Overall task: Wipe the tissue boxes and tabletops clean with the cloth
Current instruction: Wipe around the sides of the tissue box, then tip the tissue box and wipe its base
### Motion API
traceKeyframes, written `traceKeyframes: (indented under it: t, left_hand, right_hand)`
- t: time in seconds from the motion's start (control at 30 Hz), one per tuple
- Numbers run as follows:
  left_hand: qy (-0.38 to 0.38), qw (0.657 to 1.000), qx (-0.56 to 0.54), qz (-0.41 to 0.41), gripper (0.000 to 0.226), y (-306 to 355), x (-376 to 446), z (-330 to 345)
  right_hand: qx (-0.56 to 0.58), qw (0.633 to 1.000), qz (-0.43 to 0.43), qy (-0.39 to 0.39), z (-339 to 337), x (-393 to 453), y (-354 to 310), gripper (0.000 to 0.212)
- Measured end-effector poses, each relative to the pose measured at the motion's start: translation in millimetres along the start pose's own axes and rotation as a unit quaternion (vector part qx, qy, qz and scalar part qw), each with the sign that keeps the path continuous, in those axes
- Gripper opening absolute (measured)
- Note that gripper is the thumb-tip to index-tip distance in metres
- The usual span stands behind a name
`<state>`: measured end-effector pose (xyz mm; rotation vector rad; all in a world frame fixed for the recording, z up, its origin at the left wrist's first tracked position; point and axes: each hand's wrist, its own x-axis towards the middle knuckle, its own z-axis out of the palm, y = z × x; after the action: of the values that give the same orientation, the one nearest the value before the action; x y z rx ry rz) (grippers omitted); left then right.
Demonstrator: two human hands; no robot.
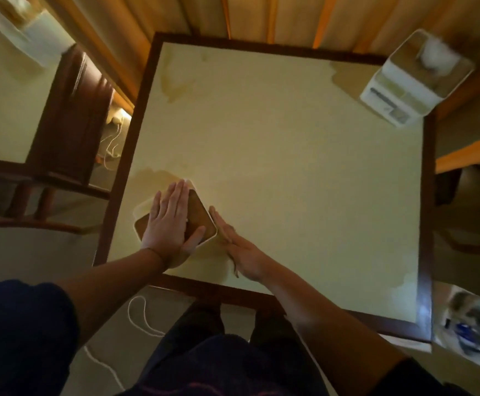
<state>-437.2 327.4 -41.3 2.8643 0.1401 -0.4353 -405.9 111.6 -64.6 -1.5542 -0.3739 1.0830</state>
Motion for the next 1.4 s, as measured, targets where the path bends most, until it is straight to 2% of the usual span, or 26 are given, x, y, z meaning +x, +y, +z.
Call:
traceKeyframes:
  t: [0.1,0.13,0.23,0.33,0.43,0.5,0.57,0.67,0.73,0.8,0.87,0.93,0.97,1.07,1.13,1.2,1.23,1.33,1.4]
  left_hand:
    - [-0.004,1.0,-0.007,0.018,0.12,0.2,-1.8,-5.0]
    - [-0.011,1.0,-0.008,0.025,0.128,-0.8,-2.5,-6.3]
    - [-0.022,0.998,-0.007,0.05,0.144,-9.2,-1.3,-8.6]
    - [-0.038,0.995,0.004,0.097,0.143,-21.9,5.2,-11.1]
    - [-0.075,0.982,0.032,0.17,0.143,-30.3,12.0,-18.8]
    - [-0.107,0.967,0.056,0.224,0.143,-33.5,17.0,-26.6]
    - [-0.136,0.948,0.095,0.272,0.144,-35.0,19.5,-34.0]
    - [-0.173,0.928,0.113,0.309,0.144,-34.3,17.8,-39.7]
    - [-0.187,0.921,0.125,0.319,0.142,-35.1,12.9,-42.4]
    - [-0.199,0.915,0.144,0.321,0.139,-36.4,6.5,-45.2]
    - [-0.21,0.908,0.165,0.322,0.137,-39.2,-0.2,-47.9]
    - [-0.21,0.893,0.203,0.343,0.134,-45.0,-6.4,-50.2]
    - [-0.204,0.88,0.227,0.364,0.132,-48.8,-9.2,-51.7]
    - [-0.2,0.84,0.281,0.419,0.122,-62.2,-15.3,-59.6]
    - [-0.215,0.835,0.273,0.426,0.11,-67.6,-17.8,-65.5]
    - [-0.212,0.86,0.222,0.408,0.097,-66.8,-21.4,-67.4]
    - [-0.198,0.884,0.177,0.385,0.091,-64.1,-23.4,-66.5]
    - [-0.126,0.961,0.008,0.247,0.08,-45.5,-26.5,-59.6]
    - [-0.086,0.983,-0.026,0.159,0.083,-30.3,-24.4,-52.5]
  right_hand:
    - [0.01,0.995,0.054,0.087,3.6,-13.9,-9.7,0.037]
    - [-0.035,0.988,0.085,0.128,5.1,-16.7,-8.5,0.029]
    - [-0.217,0.946,0.137,0.199,5.3,-30.5,4.3,0.033]
    - [-0.253,0.902,0.152,0.314,0.2,-51.5,2.6,0.024]
    - [-0.285,0.837,0.148,0.443,-2.1,-77.1,-14.0,0.017]
    - [-0.288,0.802,0.151,0.501,-0.3,-88.0,-22.2,0.018]
    - [-0.292,0.783,0.145,0.53,6.2,-90.5,-27.3,0.023]
    - [-0.324,0.775,0.137,0.525,19.8,-88.4,-23.6,0.033]
    - [-0.348,0.782,0.135,0.498,35.4,-84.8,-17.5,0.047]
    - [-0.358,0.819,0.149,0.423,52.8,-80.5,-7.7,0.05]
    - [-0.346,0.874,0.175,0.293,69.9,-76.6,-1.0,0.045]
    - [-0.32,0.905,0.189,0.207,81.5,-74.3,5.4,0.043]
    - [-0.305,0.91,0.192,0.206,84.3,-73.3,5.9,0.042]
    - [-0.253,0.906,0.206,0.27,85.2,-67.8,1.2,0.041]
    - [-0.224,0.905,0.211,0.295,84.4,-62.0,-6.6,0.042]
    - [-0.208,0.904,0.211,0.31,85.3,-52.9,-15.4,0.048]
    - [-0.209,0.902,0.206,0.318,86.2,-47.5,-20.6,0.052]
    - [-0.24,0.896,0.186,0.323,90.0,-28.2,-32.5,0.058]
    - [-0.246,0.903,0.173,0.307,92.5,-14.3,-38.8,0.066]
